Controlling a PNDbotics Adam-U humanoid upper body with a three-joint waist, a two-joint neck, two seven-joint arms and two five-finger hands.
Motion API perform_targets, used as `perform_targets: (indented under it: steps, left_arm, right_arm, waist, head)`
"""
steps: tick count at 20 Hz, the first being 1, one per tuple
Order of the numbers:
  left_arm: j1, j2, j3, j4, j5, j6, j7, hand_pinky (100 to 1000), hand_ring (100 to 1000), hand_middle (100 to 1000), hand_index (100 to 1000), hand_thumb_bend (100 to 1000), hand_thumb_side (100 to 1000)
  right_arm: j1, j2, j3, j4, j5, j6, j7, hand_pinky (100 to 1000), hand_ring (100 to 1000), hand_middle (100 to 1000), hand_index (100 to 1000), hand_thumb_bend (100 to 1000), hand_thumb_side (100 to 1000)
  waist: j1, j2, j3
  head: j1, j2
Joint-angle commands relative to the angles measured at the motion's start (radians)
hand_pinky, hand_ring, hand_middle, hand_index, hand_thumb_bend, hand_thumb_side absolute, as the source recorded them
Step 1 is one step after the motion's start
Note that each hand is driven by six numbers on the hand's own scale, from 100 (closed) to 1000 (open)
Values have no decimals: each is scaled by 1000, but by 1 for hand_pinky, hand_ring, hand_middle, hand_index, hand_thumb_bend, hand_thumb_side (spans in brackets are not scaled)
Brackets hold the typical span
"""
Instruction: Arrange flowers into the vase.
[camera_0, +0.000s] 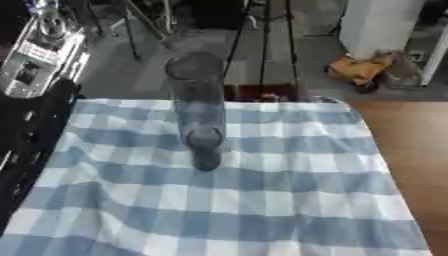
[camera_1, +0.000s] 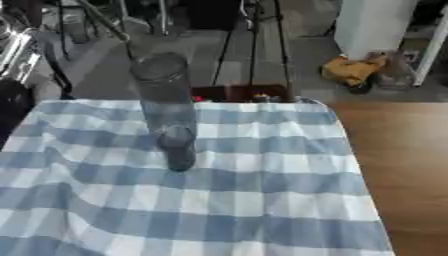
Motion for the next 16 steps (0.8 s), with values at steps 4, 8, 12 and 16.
perform_targets:
  steps: [4, 8, 12, 16]
  left_arm:
    - [-19, 12, 8, -25, 46, 19, 9, 100, 100, 100, 193, 100, 647]
    - [-18, 6, 4, -23, 53, 33, 8, 100, 100, 100, 192, 100, 650]
    - [-13, 3, 0, -23, 57, 42, 5, 100, 100, 100, 192, 100, 645]
    - [-6, 0, -5, -18, 40, 43, -1, 100, 100, 100, 191, 100, 640]
  right_arm:
    - [-9, -17, -10, -21, 6, 0, -5, 681, 780, 768, 797, 100, 1000]
    - [-9, -16, -10, -22, 6, 1, -7, 681, 780, 768, 797, 100, 1000]
    - [-9, -14, -11, -24, 7, 3, -9, 681, 780, 767, 797, 100, 1000]
    - [-11, -13, -12, -24, 6, 4, -13, 680, 780, 767, 797, 100, 1000]
  waist:
    - [-3, -30, -2]
    - [-3, -31, -2]
    - [-4, -31, -3]
    - [-6, -30, -5]
  head:
    - [2, -2]
    - [2, 0]
    - [3, -1]
    - [3, -1]
